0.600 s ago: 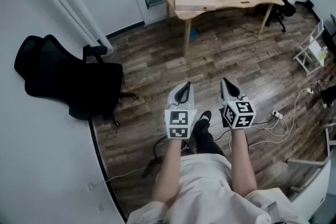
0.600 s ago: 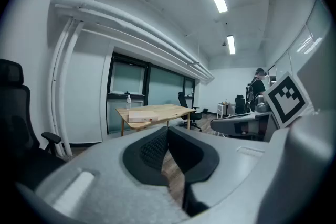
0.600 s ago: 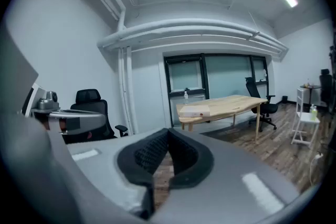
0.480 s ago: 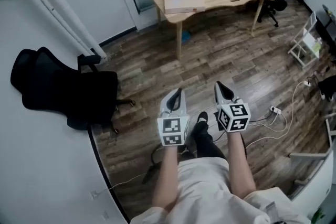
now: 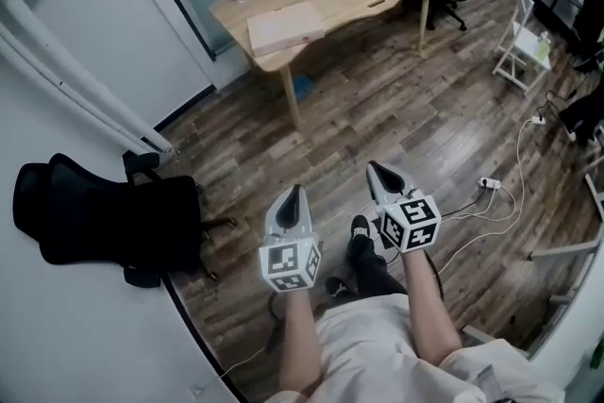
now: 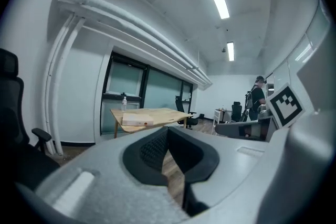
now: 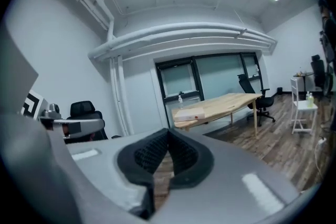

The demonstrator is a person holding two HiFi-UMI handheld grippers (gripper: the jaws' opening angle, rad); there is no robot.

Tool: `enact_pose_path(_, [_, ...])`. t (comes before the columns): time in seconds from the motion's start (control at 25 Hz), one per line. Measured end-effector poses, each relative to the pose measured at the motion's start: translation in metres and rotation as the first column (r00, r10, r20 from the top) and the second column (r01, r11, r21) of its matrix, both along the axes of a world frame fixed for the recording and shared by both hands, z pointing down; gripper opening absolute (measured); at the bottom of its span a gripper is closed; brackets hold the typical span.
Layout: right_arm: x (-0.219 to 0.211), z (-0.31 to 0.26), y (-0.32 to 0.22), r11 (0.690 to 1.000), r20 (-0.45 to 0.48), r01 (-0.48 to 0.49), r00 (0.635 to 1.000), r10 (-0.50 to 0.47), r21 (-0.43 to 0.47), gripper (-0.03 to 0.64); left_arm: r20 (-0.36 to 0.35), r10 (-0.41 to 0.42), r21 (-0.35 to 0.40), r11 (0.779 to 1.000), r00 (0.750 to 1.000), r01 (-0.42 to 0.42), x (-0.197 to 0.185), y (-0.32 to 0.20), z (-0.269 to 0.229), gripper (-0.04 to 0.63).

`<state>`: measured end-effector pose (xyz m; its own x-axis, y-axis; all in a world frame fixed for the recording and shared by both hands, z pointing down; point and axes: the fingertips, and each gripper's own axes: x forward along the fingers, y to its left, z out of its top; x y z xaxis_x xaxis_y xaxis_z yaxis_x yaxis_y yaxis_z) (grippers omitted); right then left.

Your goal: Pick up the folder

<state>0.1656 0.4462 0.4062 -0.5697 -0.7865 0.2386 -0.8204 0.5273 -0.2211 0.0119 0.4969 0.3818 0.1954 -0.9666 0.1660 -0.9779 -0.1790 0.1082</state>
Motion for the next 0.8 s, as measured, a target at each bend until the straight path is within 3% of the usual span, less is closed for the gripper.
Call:
enact_pose_path(0.08, [0.001,-0.002,-0.012,1.0,-0.001,0.001,1.0,-0.001,0.003,-0.002,-0.004,0.014,-0.008,1.0,1.0,-0.014,0.004,-0.013,-0.001,0.006])
enact_pose_path(0.2, [-0.001,-0.004,-0.034,1.0,0.002,0.007,1.0,-0.007,-0.003,-0.002,0.057,-0.01,0.0,1.0,0.998,0.011,0.001,-0.037,-0.002,0.006])
enact_pose_path(0.56, [-0.023,-0.011,-0.129,0.998,0.049,0.056,0.997,-0.055,-0.014,-0.002,0.093,-0.031,-0.029,0.999,0.995,0.034,-0.025,-0.123,-0.008,0.006])
enact_pose_path(0.8, [-0.032,-0.016,-0.189,0.977,0.046,0.212,0.976,-0.211,-0.013,0.0,0.116,-0.066,-0.032,0.997,0.991,0.07,-0.035,-0.184,-0.009,0.006])
